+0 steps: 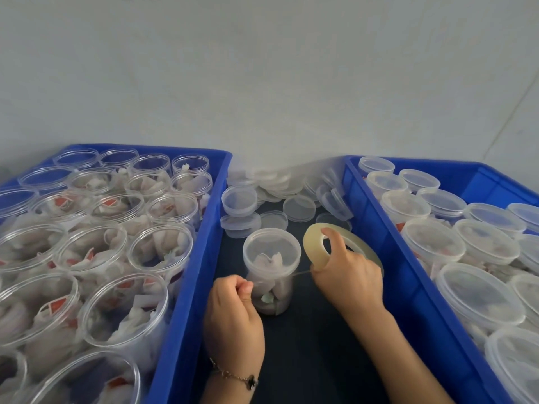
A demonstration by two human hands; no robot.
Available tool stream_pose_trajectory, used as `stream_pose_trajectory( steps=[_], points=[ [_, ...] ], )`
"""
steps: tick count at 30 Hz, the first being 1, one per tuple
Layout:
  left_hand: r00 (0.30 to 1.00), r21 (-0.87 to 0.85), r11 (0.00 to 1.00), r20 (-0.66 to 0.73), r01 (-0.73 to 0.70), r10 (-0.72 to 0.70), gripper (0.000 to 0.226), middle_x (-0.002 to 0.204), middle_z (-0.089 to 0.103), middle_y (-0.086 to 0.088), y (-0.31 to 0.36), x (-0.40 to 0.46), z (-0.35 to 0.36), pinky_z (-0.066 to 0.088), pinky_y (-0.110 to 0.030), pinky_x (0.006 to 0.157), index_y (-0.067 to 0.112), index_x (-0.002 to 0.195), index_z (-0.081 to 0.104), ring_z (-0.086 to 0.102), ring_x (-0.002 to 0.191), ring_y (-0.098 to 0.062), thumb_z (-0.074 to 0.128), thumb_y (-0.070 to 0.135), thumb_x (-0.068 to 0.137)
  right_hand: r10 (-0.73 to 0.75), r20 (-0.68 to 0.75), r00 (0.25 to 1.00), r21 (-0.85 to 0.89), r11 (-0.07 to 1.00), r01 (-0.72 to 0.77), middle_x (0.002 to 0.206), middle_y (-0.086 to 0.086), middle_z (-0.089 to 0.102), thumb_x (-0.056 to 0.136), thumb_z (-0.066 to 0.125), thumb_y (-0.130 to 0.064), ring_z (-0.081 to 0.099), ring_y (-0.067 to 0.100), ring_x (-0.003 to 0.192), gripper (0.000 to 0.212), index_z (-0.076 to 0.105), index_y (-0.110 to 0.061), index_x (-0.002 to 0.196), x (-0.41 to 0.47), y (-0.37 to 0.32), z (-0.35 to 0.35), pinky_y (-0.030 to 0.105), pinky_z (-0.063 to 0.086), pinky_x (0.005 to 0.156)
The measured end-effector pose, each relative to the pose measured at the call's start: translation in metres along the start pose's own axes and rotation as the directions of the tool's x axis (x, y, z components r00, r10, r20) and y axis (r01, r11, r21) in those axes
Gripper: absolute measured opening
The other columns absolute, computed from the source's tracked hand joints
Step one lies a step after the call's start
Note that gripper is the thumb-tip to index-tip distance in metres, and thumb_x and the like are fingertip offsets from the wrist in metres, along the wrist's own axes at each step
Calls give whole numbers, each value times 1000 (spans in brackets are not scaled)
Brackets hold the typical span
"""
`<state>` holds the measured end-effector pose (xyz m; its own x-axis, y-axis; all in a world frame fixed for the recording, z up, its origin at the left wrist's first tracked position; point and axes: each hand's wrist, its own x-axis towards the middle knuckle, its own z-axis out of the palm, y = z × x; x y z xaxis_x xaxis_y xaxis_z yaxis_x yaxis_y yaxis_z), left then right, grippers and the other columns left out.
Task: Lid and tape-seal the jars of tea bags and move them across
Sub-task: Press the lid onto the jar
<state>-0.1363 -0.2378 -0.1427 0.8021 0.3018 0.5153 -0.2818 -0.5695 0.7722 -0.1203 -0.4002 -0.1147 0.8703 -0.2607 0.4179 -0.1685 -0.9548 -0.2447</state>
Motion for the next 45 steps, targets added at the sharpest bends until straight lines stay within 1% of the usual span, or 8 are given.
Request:
stream_pose_trajectory(
  steps=[26,30,32,34,37,40,42,45],
  points=[
    [994,-198,974,-50,-109,100,18,75,62,-7,-18,17,17,40,-5,66,-3,80,64,55,66,-16,58,15,82,4,-22,1000,57,998,-3,87,-1,68,88,57,-30,63,21,77,48,42,-23,134,14,-3,19,31,47,63],
    [1000,-295,956,-3,-4,3,10,80,60,0,-21,15,23,40,-4,67,11,86,61,56,73,-9,57,20,84,-2,-26,1000,55,998,4,85,-2,67,88,57,-30,63,22,76,46,43,-24,132,14,-4,21,30,43,60],
    [978,-383,900,76,208,-194,9,84,59,6,-21,19,26,43,-6,65,26,87,53,57,77,-5,60,20,87,4,-17,1000,51,999,-3,87,-2,67,89,55,-32,62,21,78,45,41,-26,132,15,-3,22,29,41,59],
    [871,-510,712,200,483,-448,3,88,60,3,-22,25,29,44,-15,64,24,91,50,58,78,-6,51,25,94,19,-6,1000,57,998,-19,87,-3,67,90,52,-32,61,20,78,44,40,-28,132,15,-3,23,29,38,57],
    [806,-586,585,226,561,-547,24,100,59,1,-23,23,30,45,-22,72,16,115,45,60,91,-11,42,33,99,50,12,999,76,996,-51,90,-3,67,90,49,-31,61,20,80,42,39,-30,131,14,-4,24,30,42,59],
    [883,-556,694,378,457,-278,83,130,42,22,-19,5,29,37,-3,86,31,136,23,42,119,14,69,51,70,82,35,996,104,991,-85,95,-3,68,91,47,-33,63,21,84,40,39,-32,130,13,-5,23,33,48,67],
    [881,-490,794,460,359,-114,115,131,26,37,-17,0,32,28,6,87,43,134,12,28,116,31,88,52,48,72,35,997,91,993,-75,89,-3,67,91,49,-35,62,19,79,41,37,-31,130,12,-6,21,32,48,65],
    [900,-475,824,427,308,-90,110,126,44,32,-11,15,35,35,-3,92,45,133,29,40,118,19,91,48,42,62,74,995,111,991,-70,86,-4,64,88,56,-32,61,17,72,58,25,-29,136,12,-7,12,30,46,59]
  ],
)
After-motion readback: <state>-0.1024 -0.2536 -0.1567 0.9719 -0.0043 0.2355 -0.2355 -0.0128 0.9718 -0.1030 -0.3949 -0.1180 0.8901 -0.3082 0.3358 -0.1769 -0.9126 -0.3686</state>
